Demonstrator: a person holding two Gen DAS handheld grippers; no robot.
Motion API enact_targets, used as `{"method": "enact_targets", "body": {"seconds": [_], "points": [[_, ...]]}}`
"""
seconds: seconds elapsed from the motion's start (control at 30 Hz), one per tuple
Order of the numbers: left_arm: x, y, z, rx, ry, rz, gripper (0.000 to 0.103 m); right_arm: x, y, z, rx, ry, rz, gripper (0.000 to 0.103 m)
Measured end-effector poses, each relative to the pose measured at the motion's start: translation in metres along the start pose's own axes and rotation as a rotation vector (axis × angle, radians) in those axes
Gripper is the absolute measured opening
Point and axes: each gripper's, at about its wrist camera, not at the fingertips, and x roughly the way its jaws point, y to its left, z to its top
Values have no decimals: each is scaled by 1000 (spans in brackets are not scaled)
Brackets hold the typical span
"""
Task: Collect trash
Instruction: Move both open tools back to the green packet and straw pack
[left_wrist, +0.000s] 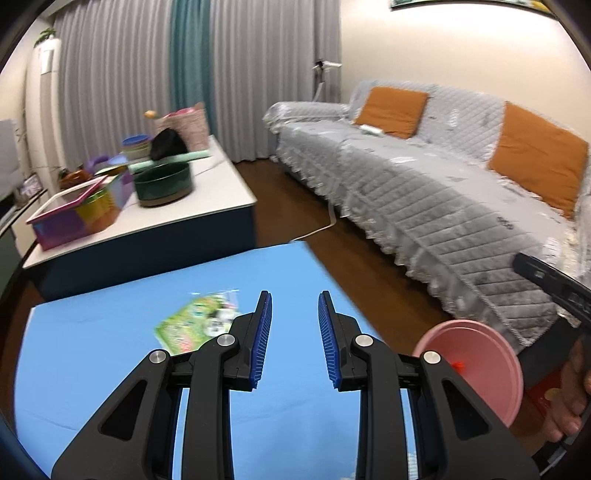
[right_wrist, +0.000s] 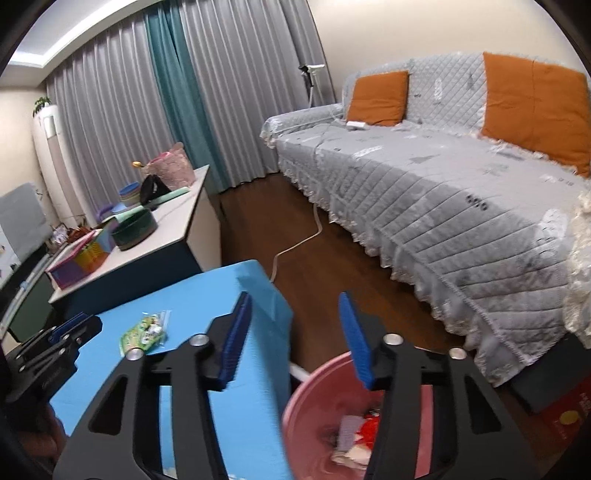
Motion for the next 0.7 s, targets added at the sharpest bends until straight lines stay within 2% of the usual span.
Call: {"method": "enact_targets", "body": {"seconds": [0.07, 0.23, 0.5, 0.57, 0.6, 0.7], "points": [[12, 17, 5, -23, 10, 45, 27, 5, 8, 1, -3, 3, 24, 40], [53, 45, 1, -87, 52, 140, 27, 18, 23, -2, -26, 16, 63, 39], [125, 53, -15, -155, 140, 237, 27, 45, 22, -10, -34, 85, 86, 39], [140, 52, -15, -159, 158, 248, 37, 48, 21, -12, -39, 94, 86, 39], [146, 51, -15, -158, 167, 255, 47, 51, 20, -14, -43, 101, 84, 39], [169, 44, -16, -138, 211, 275, 56, 56, 19, -14, -49, 113, 78, 40]]}}
